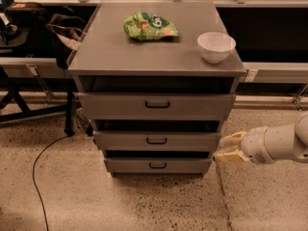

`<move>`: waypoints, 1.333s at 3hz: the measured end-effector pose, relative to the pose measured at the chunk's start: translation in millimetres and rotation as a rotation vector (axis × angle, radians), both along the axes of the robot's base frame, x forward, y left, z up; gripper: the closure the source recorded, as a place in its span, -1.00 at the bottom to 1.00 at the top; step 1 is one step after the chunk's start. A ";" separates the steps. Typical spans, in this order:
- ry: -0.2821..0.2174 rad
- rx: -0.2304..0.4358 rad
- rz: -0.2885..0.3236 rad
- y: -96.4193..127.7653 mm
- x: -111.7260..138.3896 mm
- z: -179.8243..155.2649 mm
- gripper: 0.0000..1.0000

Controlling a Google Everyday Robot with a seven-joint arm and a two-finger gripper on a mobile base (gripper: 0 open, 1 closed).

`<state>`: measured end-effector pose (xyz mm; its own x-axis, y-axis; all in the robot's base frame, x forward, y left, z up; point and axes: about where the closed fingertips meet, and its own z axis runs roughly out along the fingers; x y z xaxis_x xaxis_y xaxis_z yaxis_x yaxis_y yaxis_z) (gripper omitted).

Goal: Open middle drawer

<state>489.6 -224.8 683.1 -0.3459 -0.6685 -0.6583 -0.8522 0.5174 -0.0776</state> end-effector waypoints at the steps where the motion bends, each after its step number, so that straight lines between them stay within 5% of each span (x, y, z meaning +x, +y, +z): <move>1: 0.000 0.000 0.000 0.0 0.0 -0.1 0.59; 2: -0.011 0.029 -0.026 2.2 6.2 -9.9 0.99; 4: -0.141 0.161 -0.064 -3.9 49.9 -52.3 1.00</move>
Offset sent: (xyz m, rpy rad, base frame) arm 0.0145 0.0015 -0.0229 0.0680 -0.0283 -0.0698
